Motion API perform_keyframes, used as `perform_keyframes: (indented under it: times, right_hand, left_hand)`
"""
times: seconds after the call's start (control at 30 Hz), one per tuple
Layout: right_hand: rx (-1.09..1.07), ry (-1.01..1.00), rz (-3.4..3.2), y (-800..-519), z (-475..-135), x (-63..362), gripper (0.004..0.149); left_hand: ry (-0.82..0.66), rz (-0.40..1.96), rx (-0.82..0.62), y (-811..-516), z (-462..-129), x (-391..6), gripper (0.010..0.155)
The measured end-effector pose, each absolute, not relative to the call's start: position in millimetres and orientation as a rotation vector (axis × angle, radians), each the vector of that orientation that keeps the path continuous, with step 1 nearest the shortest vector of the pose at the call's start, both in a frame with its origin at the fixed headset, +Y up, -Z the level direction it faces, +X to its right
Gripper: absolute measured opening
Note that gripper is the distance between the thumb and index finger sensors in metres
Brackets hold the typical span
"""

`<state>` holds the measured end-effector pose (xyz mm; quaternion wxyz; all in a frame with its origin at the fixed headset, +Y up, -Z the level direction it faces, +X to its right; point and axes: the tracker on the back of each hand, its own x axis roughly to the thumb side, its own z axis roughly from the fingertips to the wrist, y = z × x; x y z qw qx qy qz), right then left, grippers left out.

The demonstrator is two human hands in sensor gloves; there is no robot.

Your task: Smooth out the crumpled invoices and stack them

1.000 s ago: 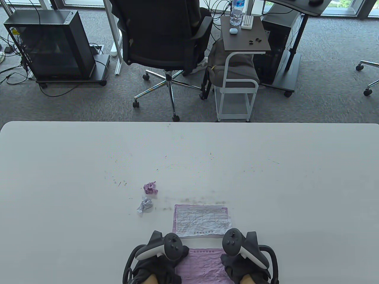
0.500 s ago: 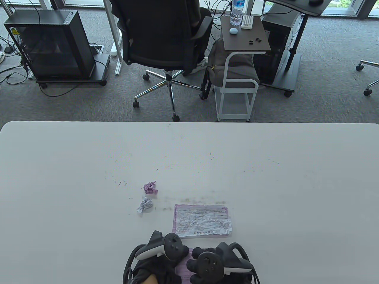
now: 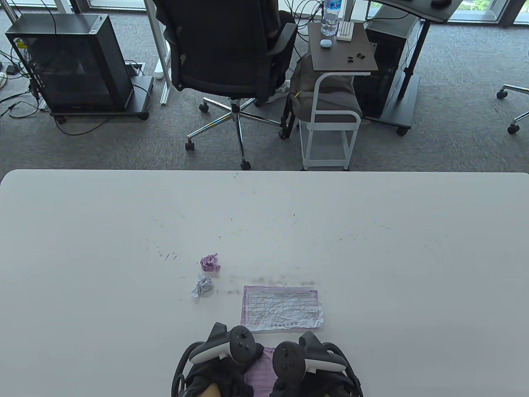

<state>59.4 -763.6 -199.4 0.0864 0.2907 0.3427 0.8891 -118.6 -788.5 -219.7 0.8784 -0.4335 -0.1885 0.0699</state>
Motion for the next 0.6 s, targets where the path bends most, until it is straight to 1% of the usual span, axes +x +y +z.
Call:
perform_keyframes:
  times: [0.23, 0.33, 0.37, 0.43, 0.5, 0.53, 0.6]
  right_hand:
    - [0.676, 1.074, 2.646, -767, -208, 82, 0.04]
    - [0.615, 1.099, 2.607, -765, -209, 94, 0.042]
    - [0.622, 1.045, 2.59, -763, -210, 98, 0.043]
    - [0.593, 0.791, 2.512, -752, -213, 112, 0.044]
    - [0.591, 0.608, 2.455, -743, -214, 118, 0.046]
    - [0.616, 0.54, 2.449, -741, -213, 118, 0.047]
    - [0.662, 0.497, 2.475, -740, -211, 113, 0.052]
  left_hand:
    - [-0.394, 0.15, -0.904, -789, -220, -119, 0.085]
    - [-0.393, 0.147, -0.901, -789, -219, -119, 0.085]
    - [-0.394, 0.146, -0.9, -789, -220, -119, 0.085]
    - [-0.393, 0.146, -0.901, -789, -220, -119, 0.085]
    - [-0.394, 0.141, -0.901, -788, -220, -118, 0.085]
    - [-0.395, 0.14, -0.9, -788, -220, -118, 0.085]
    - [-0.396, 0.143, -0.899, -789, -220, -119, 0.085]
